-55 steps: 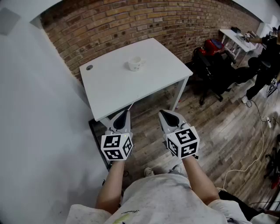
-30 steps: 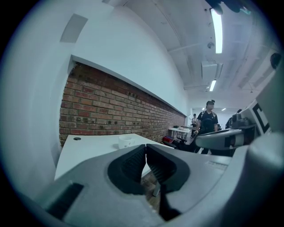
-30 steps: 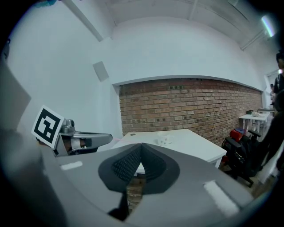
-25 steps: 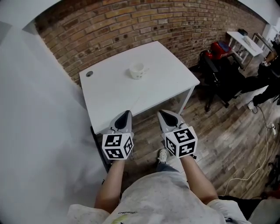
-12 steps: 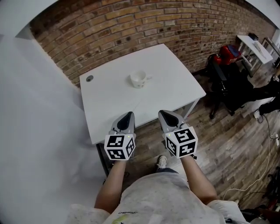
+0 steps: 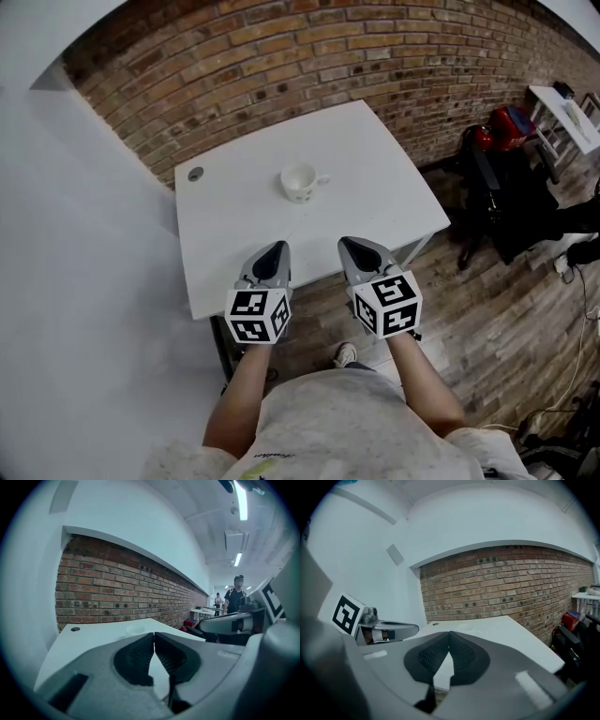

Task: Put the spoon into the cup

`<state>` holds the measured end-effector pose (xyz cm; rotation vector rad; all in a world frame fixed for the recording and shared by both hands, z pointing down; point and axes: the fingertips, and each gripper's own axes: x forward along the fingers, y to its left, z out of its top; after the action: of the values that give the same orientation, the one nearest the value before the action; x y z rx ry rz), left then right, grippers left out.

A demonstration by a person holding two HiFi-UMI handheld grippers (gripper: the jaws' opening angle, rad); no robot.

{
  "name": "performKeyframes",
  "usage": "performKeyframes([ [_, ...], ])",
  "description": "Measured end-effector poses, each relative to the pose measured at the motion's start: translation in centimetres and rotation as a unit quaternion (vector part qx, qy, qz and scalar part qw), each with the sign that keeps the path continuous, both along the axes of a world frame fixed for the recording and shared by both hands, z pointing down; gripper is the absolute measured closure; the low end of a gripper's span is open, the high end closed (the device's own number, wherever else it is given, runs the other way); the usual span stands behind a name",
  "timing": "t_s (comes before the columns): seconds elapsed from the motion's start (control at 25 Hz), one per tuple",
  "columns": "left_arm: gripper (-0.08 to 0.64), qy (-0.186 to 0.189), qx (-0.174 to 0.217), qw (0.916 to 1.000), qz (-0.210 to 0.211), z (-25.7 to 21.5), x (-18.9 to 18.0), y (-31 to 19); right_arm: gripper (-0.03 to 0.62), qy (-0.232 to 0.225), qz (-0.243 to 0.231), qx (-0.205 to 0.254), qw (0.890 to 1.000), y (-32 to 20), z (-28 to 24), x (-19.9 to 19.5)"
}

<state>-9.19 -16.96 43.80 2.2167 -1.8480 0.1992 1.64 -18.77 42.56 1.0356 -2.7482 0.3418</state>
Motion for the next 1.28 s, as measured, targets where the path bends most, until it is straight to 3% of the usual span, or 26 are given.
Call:
performKeyframes([
  [0.64, 0.557, -0.001, -0.005, 0.9996, -0.027, 0.3, -1.4, -4.9, 0.583, 0.010, -0.023, -0.003, 1.000, -5.1, 0.6, -0.6],
  [1.28, 0.557, -0.008, -0.035, 0.9989, 0.031, 3.0, -5.6, -13.7, 0.583, 0.029, 0.013, -0.011, 0.999, -12.6, 1.3, -5.9],
])
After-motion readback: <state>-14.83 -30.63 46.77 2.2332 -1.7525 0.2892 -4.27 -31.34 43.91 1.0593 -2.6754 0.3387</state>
